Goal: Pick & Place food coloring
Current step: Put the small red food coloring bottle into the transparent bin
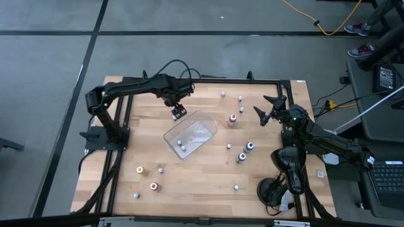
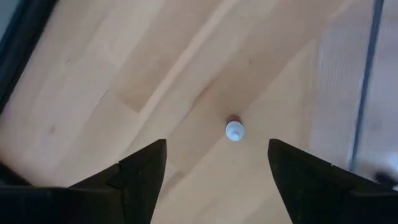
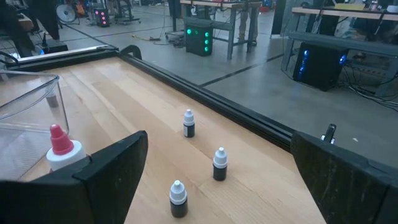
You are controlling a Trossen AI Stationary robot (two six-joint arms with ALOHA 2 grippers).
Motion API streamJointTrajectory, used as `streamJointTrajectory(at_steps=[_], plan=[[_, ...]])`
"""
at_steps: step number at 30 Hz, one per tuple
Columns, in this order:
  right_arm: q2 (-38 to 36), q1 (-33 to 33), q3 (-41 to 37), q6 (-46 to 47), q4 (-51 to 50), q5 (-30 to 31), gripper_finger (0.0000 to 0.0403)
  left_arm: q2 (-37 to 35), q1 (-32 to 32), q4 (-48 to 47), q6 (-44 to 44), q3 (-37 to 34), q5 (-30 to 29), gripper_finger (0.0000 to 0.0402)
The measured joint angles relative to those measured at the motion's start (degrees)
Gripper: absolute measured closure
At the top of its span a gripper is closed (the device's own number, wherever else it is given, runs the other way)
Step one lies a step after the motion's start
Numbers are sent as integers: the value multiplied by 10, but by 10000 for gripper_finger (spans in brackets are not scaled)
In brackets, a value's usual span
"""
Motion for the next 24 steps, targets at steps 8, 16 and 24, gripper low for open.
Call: streamJointTrajectory(at_steps=[8, 16, 24], plan=[[0, 0, 0, 0, 0, 0, 8, 42, 19, 1, 149, 0, 46, 127], [0, 0, 0, 1, 0, 0, 8, 66, 21, 14, 239, -4, 54, 128], [0, 0, 0, 0, 0, 0, 8, 64, 19, 47, 241, -63, 25, 130]])
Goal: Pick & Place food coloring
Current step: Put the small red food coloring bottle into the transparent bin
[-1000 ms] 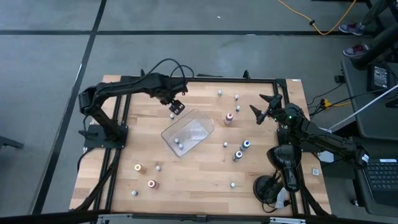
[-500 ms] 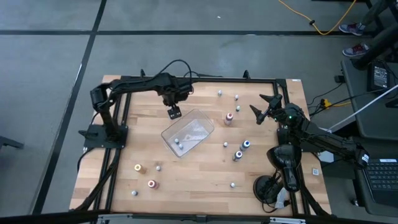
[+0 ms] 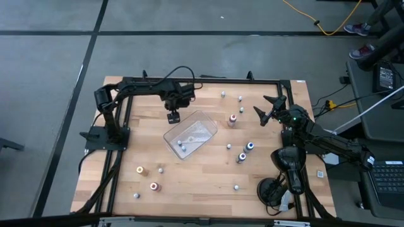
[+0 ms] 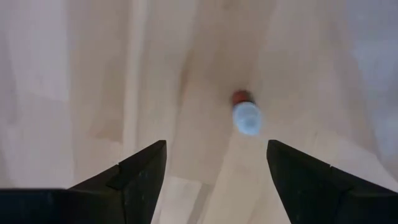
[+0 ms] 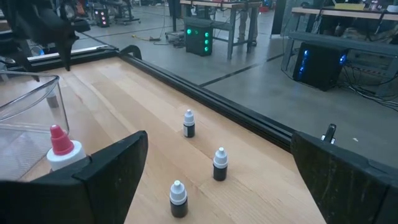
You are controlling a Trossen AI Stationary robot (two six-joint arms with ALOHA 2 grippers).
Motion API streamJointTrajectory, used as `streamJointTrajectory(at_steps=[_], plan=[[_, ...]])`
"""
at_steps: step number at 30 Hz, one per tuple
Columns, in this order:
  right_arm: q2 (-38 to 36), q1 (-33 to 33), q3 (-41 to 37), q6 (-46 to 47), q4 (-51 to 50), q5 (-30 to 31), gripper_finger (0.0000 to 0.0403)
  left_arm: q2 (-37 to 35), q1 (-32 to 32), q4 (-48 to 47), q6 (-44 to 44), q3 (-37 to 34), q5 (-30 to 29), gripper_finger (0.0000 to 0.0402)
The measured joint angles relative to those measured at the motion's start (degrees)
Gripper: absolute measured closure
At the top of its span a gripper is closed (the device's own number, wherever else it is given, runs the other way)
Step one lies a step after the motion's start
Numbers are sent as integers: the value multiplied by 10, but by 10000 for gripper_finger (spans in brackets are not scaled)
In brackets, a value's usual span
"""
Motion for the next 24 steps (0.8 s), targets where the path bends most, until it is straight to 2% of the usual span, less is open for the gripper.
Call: streamJointTrajectory(at_steps=[2, 9, 13, 24], plan=[[0, 0, 0, 0, 0, 0, 8, 0, 1, 10, -41, -7, -15, 129], [0, 0, 0, 1, 0, 0, 8, 0, 6, 24, -192, -10, -10, 129], [0, 0, 0, 1, 0, 0, 8, 0, 5, 24, -256, -10, 15, 130], [0, 0, 0, 1, 0, 0, 8, 0, 1, 30, -408, -10, 24, 130]])
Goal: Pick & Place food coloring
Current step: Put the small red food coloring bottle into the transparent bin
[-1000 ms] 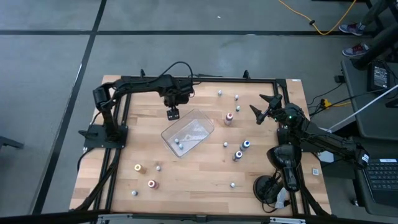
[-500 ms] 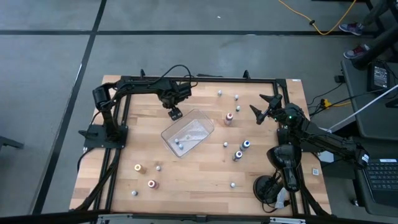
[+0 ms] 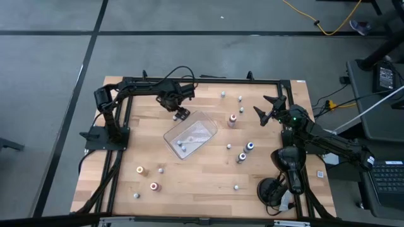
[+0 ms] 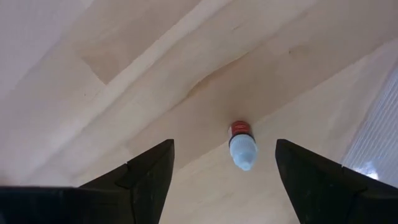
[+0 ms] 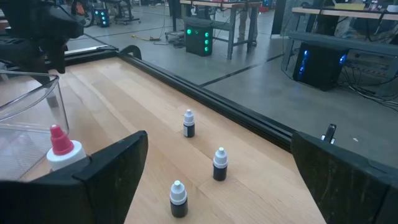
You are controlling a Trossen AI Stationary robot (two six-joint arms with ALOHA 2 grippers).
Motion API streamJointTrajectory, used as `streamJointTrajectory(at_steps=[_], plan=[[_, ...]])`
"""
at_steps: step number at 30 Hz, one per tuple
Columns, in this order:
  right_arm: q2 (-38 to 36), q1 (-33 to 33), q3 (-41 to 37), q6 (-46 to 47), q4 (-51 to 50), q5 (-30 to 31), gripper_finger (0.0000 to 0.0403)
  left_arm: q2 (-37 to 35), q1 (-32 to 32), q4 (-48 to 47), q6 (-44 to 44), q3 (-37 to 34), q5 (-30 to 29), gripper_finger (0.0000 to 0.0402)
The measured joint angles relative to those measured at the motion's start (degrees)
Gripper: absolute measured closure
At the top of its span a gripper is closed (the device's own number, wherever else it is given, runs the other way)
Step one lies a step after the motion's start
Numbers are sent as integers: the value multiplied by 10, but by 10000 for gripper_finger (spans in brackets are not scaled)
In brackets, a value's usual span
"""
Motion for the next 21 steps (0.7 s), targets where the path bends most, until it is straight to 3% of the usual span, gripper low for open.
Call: streamJointTrajectory(at_steps=[8, 21], plan=[[0, 0, 0, -1, 0, 0, 8, -1, -10, 25, -98, -26, 25, 133], [0, 0, 0, 0, 0, 0, 8, -1, -16, 69, -197, -42, 9, 133]])
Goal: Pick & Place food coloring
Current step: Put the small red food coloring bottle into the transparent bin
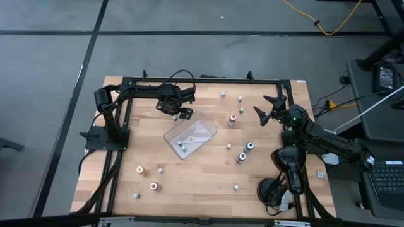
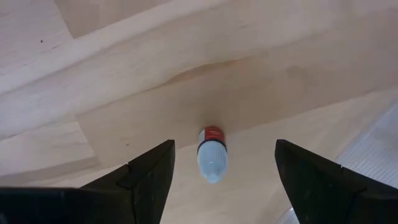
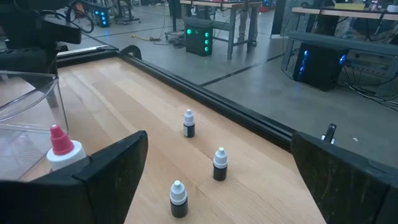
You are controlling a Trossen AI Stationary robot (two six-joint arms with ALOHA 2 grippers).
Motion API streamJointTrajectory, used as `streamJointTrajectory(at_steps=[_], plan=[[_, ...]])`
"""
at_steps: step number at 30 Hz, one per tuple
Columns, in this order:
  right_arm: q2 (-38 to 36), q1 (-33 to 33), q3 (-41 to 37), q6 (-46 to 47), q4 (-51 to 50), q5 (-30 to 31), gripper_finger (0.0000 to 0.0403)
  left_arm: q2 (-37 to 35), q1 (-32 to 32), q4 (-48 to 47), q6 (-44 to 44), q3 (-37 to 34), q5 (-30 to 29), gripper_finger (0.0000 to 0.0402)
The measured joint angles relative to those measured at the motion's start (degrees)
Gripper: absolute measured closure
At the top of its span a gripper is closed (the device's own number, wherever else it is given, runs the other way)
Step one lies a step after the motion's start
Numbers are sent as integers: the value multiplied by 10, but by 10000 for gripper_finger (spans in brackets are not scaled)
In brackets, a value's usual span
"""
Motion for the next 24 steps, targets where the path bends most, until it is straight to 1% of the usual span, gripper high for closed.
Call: streamJointTrajectory(at_steps=[8, 16, 20, 24], plan=[[0, 0, 0, -1, 0, 0, 8, 0, 0, 5, -54, -20, 10, 133], [0, 0, 0, 0, 0, 0, 8, 0, 0, 12, -60, -24, 8, 136], [0, 0, 0, 0, 0, 0, 8, 0, 1, 12, -60, -24, -1, 159], [0, 0, 0, -1, 0, 0, 8, 0, 1, 12, -60, -24, -3, 206]])
